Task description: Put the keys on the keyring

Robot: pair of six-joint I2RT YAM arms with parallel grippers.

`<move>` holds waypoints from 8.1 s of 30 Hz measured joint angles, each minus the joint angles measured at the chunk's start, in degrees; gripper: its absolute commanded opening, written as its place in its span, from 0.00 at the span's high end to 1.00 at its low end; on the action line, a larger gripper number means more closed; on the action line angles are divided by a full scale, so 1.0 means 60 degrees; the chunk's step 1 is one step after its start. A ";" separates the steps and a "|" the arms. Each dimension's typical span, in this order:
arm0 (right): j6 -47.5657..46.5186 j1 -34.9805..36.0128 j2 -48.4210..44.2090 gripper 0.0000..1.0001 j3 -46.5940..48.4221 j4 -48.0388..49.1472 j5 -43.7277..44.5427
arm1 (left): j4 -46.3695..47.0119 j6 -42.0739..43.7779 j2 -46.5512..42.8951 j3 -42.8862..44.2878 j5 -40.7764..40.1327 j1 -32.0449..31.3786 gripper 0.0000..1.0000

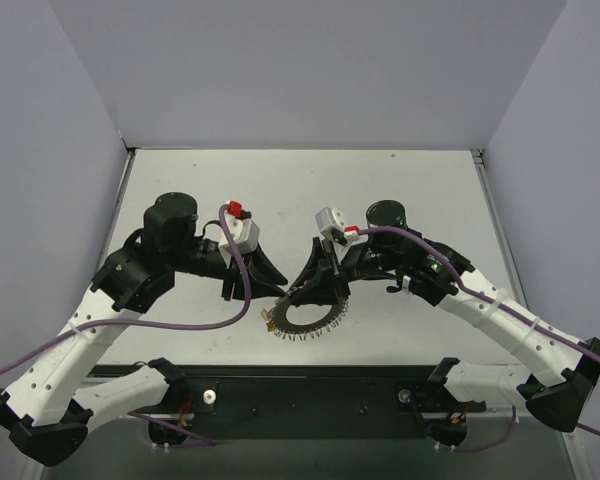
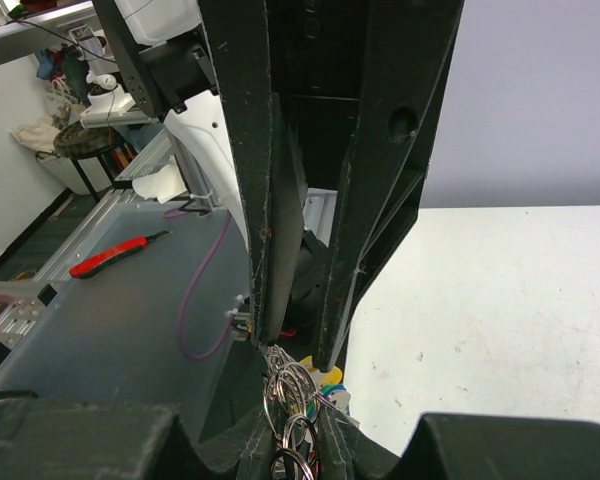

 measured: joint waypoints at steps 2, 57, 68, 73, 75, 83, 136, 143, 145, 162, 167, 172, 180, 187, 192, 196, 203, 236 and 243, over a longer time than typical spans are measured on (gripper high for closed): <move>0.0000 0.0000 0.0000 1.00 0.0000 0.0000 0.0000 | 0.0004 -0.0004 0.0018 0.0036 -0.0011 -0.0102 0.68; -0.0004 -0.0175 0.0484 1.00 -0.0073 0.0025 0.0324 | -0.0135 0.0266 -0.0262 0.0517 -0.1945 -0.0608 0.70; -0.0025 -0.0692 0.0481 1.00 -0.0073 0.0000 -0.0474 | -0.0991 0.0688 0.0273 0.0739 -0.1902 -0.0608 0.64; 0.0018 -0.0696 0.0408 1.00 -0.0084 0.0000 -0.0412 | -0.0980 0.0681 0.0331 0.0739 -0.1880 -0.0608 0.65; 0.0062 -0.0696 0.0361 1.00 -0.0095 0.0000 -0.0331 | -0.0973 0.0678 0.0331 0.0739 -0.1887 -0.0608 0.65; 0.0259 -0.0696 0.0270 1.00 -0.0197 0.0047 -0.0084 | -0.0903 0.0506 0.0310 0.0718 -0.1985 -0.0608 0.65; 0.2579 -0.1614 -0.1672 1.00 -0.1628 0.2433 0.1377 | 0.6076 -0.4051 -0.3381 -0.5544 -0.3085 -0.0608 0.45; 0.2845 -0.1763 -0.1825 1.00 -0.1625 0.2521 0.1803 | 0.8149 -0.5479 -0.4011 -0.6881 -0.3814 -0.0590 0.47; 0.2918 -0.1767 -0.1825 1.00 -0.1625 0.2524 0.1872 | 0.8488 -0.5643 -0.4127 -0.7085 -0.3829 -0.0546 0.48; 0.3060 -0.1825 -0.2018 1.00 -0.1625 0.2565 0.2014 | 0.9424 -0.6003 -0.4280 -0.7617 -0.2834 0.0535 0.53; 0.3085 -0.1825 -0.2018 1.00 -0.1625 0.2586 0.2011 | 1.0284 -0.6306 -0.3526 -0.8000 -0.2095 0.0543 0.50; 0.3093 -0.1825 -0.2018 1.00 -0.1625 0.2601 0.2011 | 1.0619 -0.6368 -0.3034 -0.8083 -0.1683 0.0568 0.51; 0.3089 -0.1825 -0.2018 1.00 -0.1625 0.2605 0.2011 | 1.1143 -0.6393 -0.2761 -0.8083 -0.1545 0.0572 0.56; 0.3100 -0.1832 -0.2018 1.00 -0.1625 0.2608 0.2011 | 1.1351 -0.6393 -0.2444 -0.8080 -0.1545 0.0579 0.59; 0.3158 -0.1832 -0.2018 1.00 -0.1625 0.2608 0.2007 | 1.1573 -0.6397 -0.2342 -0.8080 -0.1555 0.0579 0.62; 0.3184 -0.1832 -0.2018 1.00 -0.1625 0.2612 0.2007 | 1.1828 -0.6484 -0.2291 -0.8080 -0.1581 0.0579 0.65; 0.3228 -0.1832 -0.2018 1.00 -0.1625 0.2619 0.2004 | 1.2331 -0.6648 -0.2087 -0.8080 -0.1588 0.0579 0.79; 0.4262 -0.2018 -0.2419 1.00 -0.2878 0.4299 0.2379 | 0.8914 -0.5227 -0.3421 -0.6765 -0.2269 0.0579 0.62; 0.4342 -0.2073 -0.2605 1.00 -0.2878 0.4430 0.2379 | 0.8845 -0.5333 -0.3577 -0.7125 -0.2539 0.0579 0.54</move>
